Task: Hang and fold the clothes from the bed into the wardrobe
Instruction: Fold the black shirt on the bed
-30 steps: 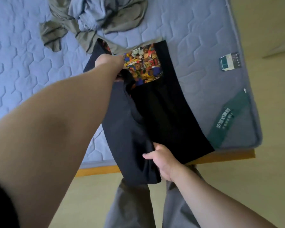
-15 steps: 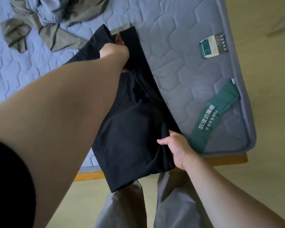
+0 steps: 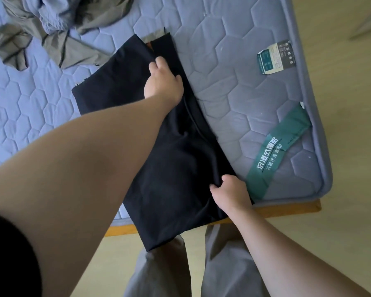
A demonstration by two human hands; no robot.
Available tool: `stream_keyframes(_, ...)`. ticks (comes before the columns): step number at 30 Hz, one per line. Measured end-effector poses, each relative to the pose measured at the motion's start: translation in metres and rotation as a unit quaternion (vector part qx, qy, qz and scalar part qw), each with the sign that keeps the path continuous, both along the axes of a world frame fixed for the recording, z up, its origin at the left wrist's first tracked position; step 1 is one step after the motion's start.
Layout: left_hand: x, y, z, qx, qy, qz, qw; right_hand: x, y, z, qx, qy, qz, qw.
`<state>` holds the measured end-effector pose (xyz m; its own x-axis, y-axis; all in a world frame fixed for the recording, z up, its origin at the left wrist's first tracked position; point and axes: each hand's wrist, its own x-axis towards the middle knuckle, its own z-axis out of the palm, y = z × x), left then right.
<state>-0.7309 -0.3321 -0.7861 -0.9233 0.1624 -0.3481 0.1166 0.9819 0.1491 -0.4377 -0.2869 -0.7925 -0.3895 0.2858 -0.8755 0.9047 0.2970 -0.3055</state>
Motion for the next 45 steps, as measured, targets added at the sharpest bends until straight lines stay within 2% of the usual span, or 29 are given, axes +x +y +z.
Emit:
stream_keyframes(4, 0.022, -0.014, -0.015, -0.054, 0.091, -0.225, 0.969, 0.005, 0.000, 0.011, 0.086, -0.006, 0.095, 0.992)
stream_keyframes(6, 0.036, -0.019, -0.025, -0.066, 0.089, -0.261, 0.959, 0.006, 0.000, 0.013, 0.107, 0.001, 0.146, 0.983)
stream_keyframes(10, 0.059, -0.028, -0.037, -0.044, 0.043, -0.202, 0.977, 0.008, -0.001, 0.005, 0.058, -0.023, 0.177, 0.982)
stream_keyframes(13, 0.071, -0.035, -0.041, -0.043, 0.013, -0.207, 0.977, 0.007, 0.001, 0.005, 0.037, -0.054, 0.179, 0.982)
stream_keyframes(16, 0.076, -0.039, -0.041, -0.040, -0.014, -0.218, 0.975, 0.002, -0.002, 0.010, 0.044, -0.064, 0.177, 0.981)
stream_keyframes(19, 0.071, -0.046, -0.036, -0.033, -0.005, -0.221, 0.975, -0.005, -0.011, 0.018, 0.084, -0.068, 0.167, 0.980)
stream_keyframes(21, 0.068, -0.055, -0.033, -0.045, 0.024, -0.210, 0.976, -0.011, -0.022, 0.029, 0.170, 0.007, 0.176, 0.970)
stream_keyframes(24, 0.064, -0.076, -0.031, -0.067, 0.050, -0.155, 0.984, -0.020, -0.045, 0.040, 0.268, 0.182, 0.209, 0.923)
stream_keyframes(27, 0.054, -0.103, -0.031, -0.080, 0.055, -0.117, 0.988, -0.037, -0.073, 0.038, 0.234, 0.265, 0.271, 0.895)
stream_keyframes(31, 0.004, -0.128, -0.033, -0.085, 0.092, -0.152, 0.980, -0.071, -0.106, 0.010, 0.196, 0.277, 0.312, 0.887)
stream_keyframes(36, -0.066, -0.116, -0.046, -0.082, 0.122, -0.250, 0.957, -0.110, -0.129, -0.045, 0.229, 0.232, 0.314, 0.891)
stream_keyframes(39, -0.075, -0.110, -0.068, -0.083, 0.111, -0.282, 0.949, -0.108, -0.131, -0.072, 0.240, 0.219, 0.313, 0.892)
stream_keyframes(45, -0.079, -0.110, -0.085, -0.064, 0.085, -0.278, 0.955, -0.051, -0.144, -0.073, 0.209, 0.268, 0.340, 0.877)
